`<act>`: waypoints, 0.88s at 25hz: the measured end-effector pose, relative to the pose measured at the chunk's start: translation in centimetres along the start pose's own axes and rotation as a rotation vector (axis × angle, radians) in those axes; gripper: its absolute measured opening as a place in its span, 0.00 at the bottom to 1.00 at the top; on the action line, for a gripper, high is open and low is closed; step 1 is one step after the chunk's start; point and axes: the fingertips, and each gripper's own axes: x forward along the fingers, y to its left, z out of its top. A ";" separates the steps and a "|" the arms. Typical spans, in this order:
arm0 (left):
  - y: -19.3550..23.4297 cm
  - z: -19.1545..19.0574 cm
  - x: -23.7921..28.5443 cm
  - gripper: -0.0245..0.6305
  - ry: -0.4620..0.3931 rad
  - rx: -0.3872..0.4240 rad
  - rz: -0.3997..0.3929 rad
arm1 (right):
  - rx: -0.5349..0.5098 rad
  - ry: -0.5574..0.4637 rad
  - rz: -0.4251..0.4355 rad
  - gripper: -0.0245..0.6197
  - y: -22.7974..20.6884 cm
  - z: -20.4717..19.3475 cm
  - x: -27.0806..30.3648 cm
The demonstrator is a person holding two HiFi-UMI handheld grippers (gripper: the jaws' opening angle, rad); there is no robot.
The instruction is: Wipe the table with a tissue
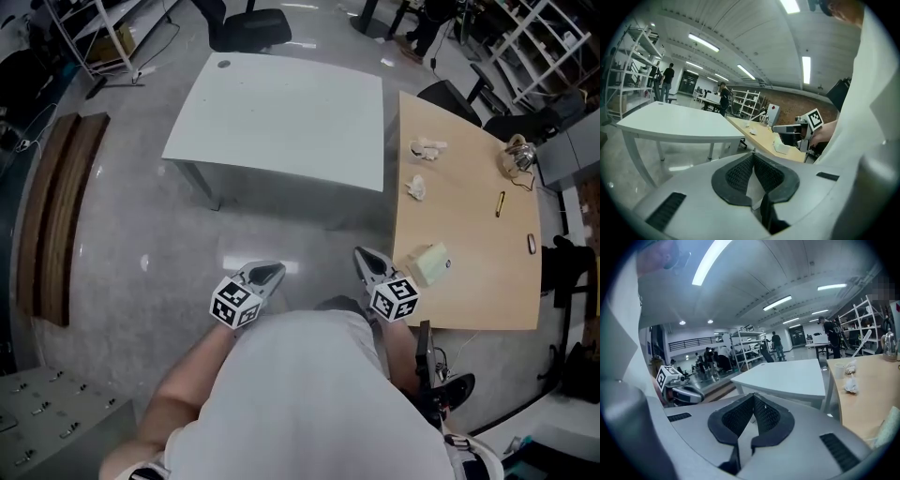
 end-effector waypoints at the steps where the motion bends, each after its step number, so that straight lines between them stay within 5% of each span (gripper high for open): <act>1: 0.3 0.0 -0.2 0.07 -0.004 -0.003 0.002 | 0.000 -0.001 -0.006 0.06 -0.1 0.2 0.2; 22: 6.2 3.1 -0.9 0.07 -0.044 0.000 0.063 | 0.020 -0.043 0.026 0.06 0.1 2.9 5.1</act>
